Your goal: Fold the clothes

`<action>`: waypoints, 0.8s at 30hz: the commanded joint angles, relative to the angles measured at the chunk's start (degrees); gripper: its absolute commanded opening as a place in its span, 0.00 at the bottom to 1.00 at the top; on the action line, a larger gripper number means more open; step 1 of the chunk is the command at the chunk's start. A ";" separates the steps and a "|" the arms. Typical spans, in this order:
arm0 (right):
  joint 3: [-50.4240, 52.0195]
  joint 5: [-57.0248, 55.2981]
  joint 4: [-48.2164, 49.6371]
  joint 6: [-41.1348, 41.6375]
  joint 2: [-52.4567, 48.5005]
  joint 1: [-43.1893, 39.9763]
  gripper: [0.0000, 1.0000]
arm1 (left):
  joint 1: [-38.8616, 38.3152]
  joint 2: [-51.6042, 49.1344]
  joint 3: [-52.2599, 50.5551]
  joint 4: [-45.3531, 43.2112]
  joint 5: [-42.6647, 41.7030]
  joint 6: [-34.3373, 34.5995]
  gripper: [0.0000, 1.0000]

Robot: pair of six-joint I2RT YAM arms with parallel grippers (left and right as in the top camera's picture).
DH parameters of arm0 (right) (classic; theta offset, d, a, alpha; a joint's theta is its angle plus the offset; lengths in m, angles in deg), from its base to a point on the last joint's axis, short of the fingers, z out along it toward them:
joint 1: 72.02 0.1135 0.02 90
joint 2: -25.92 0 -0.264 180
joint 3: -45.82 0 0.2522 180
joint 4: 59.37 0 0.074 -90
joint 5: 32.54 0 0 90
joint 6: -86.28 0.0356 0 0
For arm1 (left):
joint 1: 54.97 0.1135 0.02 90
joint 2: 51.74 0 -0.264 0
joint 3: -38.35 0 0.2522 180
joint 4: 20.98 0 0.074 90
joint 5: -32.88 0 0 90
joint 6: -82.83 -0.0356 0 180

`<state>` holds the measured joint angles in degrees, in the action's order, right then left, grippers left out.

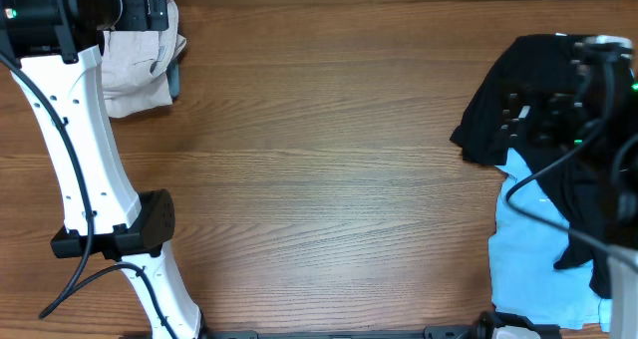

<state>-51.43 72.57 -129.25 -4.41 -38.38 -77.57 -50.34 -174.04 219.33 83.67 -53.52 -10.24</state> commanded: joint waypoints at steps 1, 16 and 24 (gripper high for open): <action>7.65 -6.40 5.88 -2.36 5.60 5.25 1.00 | 0.22 -0.26 0.04 -0.04 -0.66 0.94 1.00; 61.44 -4.81 47.06 6.32 42.62 6.99 1.00 | 0.22 -0.26 0.04 -0.04 -0.66 0.94 1.00; 77.72 -4.81 58.38 6.75 57.18 6.99 1.00 | 0.22 -0.26 0.04 -0.04 -0.66 0.94 1.00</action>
<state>22.75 68.40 -73.69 1.43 15.28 -70.81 -50.34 -174.04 219.33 83.70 -53.54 -10.22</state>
